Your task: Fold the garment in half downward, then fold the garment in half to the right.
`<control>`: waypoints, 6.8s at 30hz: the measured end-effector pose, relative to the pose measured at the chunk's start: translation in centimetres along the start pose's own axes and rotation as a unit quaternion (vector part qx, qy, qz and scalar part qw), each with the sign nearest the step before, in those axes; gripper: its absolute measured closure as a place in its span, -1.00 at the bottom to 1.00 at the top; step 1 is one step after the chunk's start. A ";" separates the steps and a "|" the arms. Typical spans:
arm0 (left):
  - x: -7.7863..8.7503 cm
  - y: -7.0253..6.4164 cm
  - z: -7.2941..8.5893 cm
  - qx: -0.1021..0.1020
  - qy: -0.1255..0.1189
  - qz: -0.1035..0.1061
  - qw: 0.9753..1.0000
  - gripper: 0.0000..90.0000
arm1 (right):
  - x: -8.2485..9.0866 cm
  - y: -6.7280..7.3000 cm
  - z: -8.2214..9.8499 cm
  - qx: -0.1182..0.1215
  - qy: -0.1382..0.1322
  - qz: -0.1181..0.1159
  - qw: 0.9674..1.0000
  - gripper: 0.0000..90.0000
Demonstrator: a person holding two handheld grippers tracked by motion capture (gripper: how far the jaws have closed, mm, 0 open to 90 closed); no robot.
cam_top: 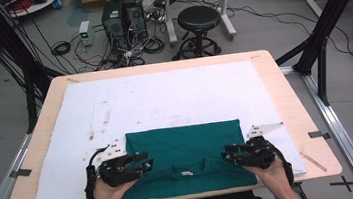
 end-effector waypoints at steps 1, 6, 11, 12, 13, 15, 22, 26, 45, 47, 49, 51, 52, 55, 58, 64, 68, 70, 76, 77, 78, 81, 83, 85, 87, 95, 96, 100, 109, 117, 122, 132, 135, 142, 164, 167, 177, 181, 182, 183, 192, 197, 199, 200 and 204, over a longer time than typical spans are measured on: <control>-0.5 -0.1 0.1 0.000 0.007 0.005 1.000 0.35 | -0.5 -0.1 -0.1 -0.001 0.004 0.007 1.000 0.35; -1.4 -1.0 0.7 -0.018 0.032 0.005 0.999 0.31 | -2.0 0.1 0.4 0.005 0.036 0.015 0.999 0.32; -0.9 -2.0 1.7 -0.019 0.037 0.011 0.999 0.23 | -1.6 1.3 1.4 0.018 0.041 0.016 0.999 0.29; -0.7 -2.5 2.2 -0.021 0.042 0.013 0.999 0.22 | -1.4 1.6 2.0 0.024 0.047 0.018 0.998 0.29; -0.7 -2.5 2.2 -0.021 0.042 0.013 0.999 0.22 | -1.4 1.6 2.0 0.024 0.047 0.018 0.998 0.29; -0.5 -3.1 2.7 -0.028 0.048 0.014 0.998 0.21 | -1.0 1.8 2.7 0.029 0.054 0.022 0.998 0.29; -0.2 -4.6 4.1 -0.053 0.064 0.021 0.996 0.16 | -0.1 2.3 4.3 0.039 0.057 0.022 0.997 0.29; 0.4 -4.2 3.3 -0.054 0.050 0.021 0.997 0.15 | 0.3 2.2 3.9 0.035 0.043 0.024 0.998 0.15; 4.3 4.1 -1.5 -0.009 -0.014 -0.072 0.997 0.03 | 2.3 -3.3 -1.5 -0.028 -0.044 0.087 0.995 -0.12; 4.0 5.3 -1.9 -0.002 -0.011 -0.086 0.996 0.03 | 2.2 -4.3 -2.2 -0.033 -0.047 0.103 0.993 -0.13; 3.7 6.5 -2.3 0.003 -0.008 -0.100 0.995 0.03 | 2.1 -5.2 -2.8 -0.042 -0.050 0.114 0.991 -0.14; 3.1 7.7 -2.5 0.009 0.001 -0.118 0.993 0.03 | 1.8 -5.9 -3.2 -0.046 -0.050 0.128 0.989 -0.14; 2.7 8.4 -2.4 0.013 0.011 -0.122 0.992 0.03 | 1.7 -6.2 -3.4 -0.047 -0.051 0.133 0.989 -0.14; 1.3 10.3 -1.7 0.040 0.035 -0.123 0.991 0.03 | 1.3 -6.7 -3.6 -0.050 -0.052 0.145 0.987 -0.15; 0.3 11.4 -0.9 0.051 0.054 -0.132 0.989 0.03 | 1.0 -6.8 -3.4 -0.052 -0.051 0.147 0.986 -0.16; -0.5 12.5 -0.2 0.060 0.070 -0.151 0.984 0.07 | 0.8 -7.2 -3.1 -0.055 -0.045 0.154 0.985 -0.16; -1.1 12.6 0.4 0.067 0.075 -0.139 0.985 0.08 | 0.7 -7.5 -3.2 -0.057 -0.048 0.161 0.984 -0.17; -1.4 12.5 0.6 0.062 0.089 -0.137 0.985 0.11 | 0.7 -7.8 -3.2 -0.063 -0.050 0.166 0.983 -0.19; -1.7 12.1 0.7 0.050 0.095 -0.133 0.985 0.30 | 1.2 -8.5 -3.4 -0.079 -0.067 0.176 0.979 -0.22; -1.7 12.0 0.7 0.046 0.094 -0.128 0.986 0.35 | 1.3 -8.6 -3.4 -0.081 -0.072 0.177 0.978 -0.23; -1.8 11.9 0.7 0.045 0.093 -0.126 0.987 0.41 | 1.4 -8.7 -3.5 -0.084 -0.074 0.176 0.978 -0.23; -1.8 11.7 0.8 0.043 0.081 -0.118 0.989 0.63 | 1.6 -9.4 -3.9 -0.095 -0.078 0.168 0.978 -0.23; -1.8 11.7 0.9 0.046 0.076 -0.111 0.990 0.67 | 1.5 -9.6 -4.0 -0.101 -0.075 0.165 0.978 -0.23; -1.8 11.7 0.9 0.050 0.073 -0.107 0.990 0.72 | 1.1 -10.1 -4.2 -0.101 -0.069 0.169 0.978 -0.23; -1.8 11.6 1.0 0.049 0.073 -0.109 0.990 0.74 | 0.3 -10.3 -4.6 -0.099 -0.053 0.160 0.981 -0.21; -1.8 11.5 1.0 0.045 0.071 -0.113 0.990 0.74 | -1.6 -10.2 -4.7 -0.077 -0.004 0.168 0.983 0.12; -1.8 11.5 1.0 0.044 0.071 -0.113 0.990 0.74 | -1.6 -10.1 -4.7 -0.071 -0.004 0.175 0.982 0.29; -1.8 11.5 1.0 0.041 0.070 -0.114 0.990 0.74 | -2.1 -9.5 -4.5 -0.060 0.003 0.176 0.983 0.64; -2.3 11.9 0.5 0.038 0.077 -0.140 0.986 0.78 | -2.7 -10.1 -5.4 -0.057 -0.007 0.197 0.979 0.82; -3.7 13.8 -0.6 0.057 0.070 -0.171 0.981 0.78 | -3.9 -11.7 -7.7 -0.056 -0.002 0.229 0.972 0.80; -4.5 14.7 -1.1 0.058 0.070 -0.182 0.979 0.78 | -4.5 -12.5 -8.9 -0.053 0.000 0.248 0.967 0.80; -4.3 14.9 -1.2 0.056 0.074 -0.196 0.976 0.48 | -4.4 -12.9 -8.9 -0.063 -0.010 0.267 0.962 0.17; -3.8 14.6 -1.4 0.065 0.064 -0.186 0.978 0.06 | -3.6 -11.9 -8.6 -0.068 -0.023 0.245 0.967 -0.15; -1.2 12.0 -2.1 0.027 0.030 -0.179 0.983 -0.08 | -2.1 -10.2 -7.3 -0.048 -0.031 0.220 0.974 -0.28; 4.3 5.9 -0.4 -0.021 -0.026 -0.142 0.989 -0.26 | 1.7 -6.6 -3.3 -0.017 -0.108 0.212 0.971 -0.53; 4.6 5.8 -0.4 -0.025 -0.027 -0.145 0.989 -0.26 | 1.9 -6.8 -3.1 -0.023 -0.109 0.212 0.971 -0.53; 4.2 5.7 -0.3 -0.022 -0.022 -0.150 0.988 -0.26 | 1.2 -6.4 -3.0 -0.016 -0.094 0.210 0.973 -0.52; 3.9 5.5 -0.3 -0.027 -0.019 -0.147 0.989 -0.26 | 1.3 -6.4 -3.0 -0.018 -0.100 0.216 0.971 -0.52; 3.9 5.5 -0.3 -0.026 -0.018 -0.146 0.989 -0.26 | 1.4 -6.4 -3.0 -0.018 -0.101 0.216 0.971 -0.52; 3.8 5.4 -0.3 -0.027 -0.016 -0.146 0.989 -0.26 | 1.5 -6.4 -3.0 -0.020 -0.102 0.215 0.971 -0.52; 3.0 4.6 -0.4 -0.031 -0.010 -0.138 0.990 -0.26 | 1.7 -6.5 -3.0 -0.024 -0.103 0.213 0.971 -0.52; 2.5 3.8 -0.7 -0.033 -0.007 -0.136 0.990 -0.26 | 1.8 -6.6 -3.1 -0.024 -0.105 0.213 0.971 -0.52; 2.0 3.4 -0.8 -0.028 -0.005 -0.137 0.990 -0.32 | 1.8 -6.5 -3.1 -0.024 -0.105 0.213 0.971 -0.52; 1.8 3.2 -0.8 -0.029 -0.001 -0.136 0.990 -0.34 | 1.7 -6.5 -3.1 -0.024 -0.106 0.213 0.971 -0.52; 1.2 2.0 -0.3 -0.024 0.010 -0.141 0.990 -0.39 | 1.3 -6.1 -3.1 -0.019 -0.099 0.207 0.973 -0.52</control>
Point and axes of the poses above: each handheld gripper's, and its own axes: x roughly backward along the jaws, z roughly out of its underside, y roughly to its left, the point moved 5 cm from there along -x, roughly forward along the jaws, and after that the axes turned 7 degrees about -x, right-handed, at the moved point
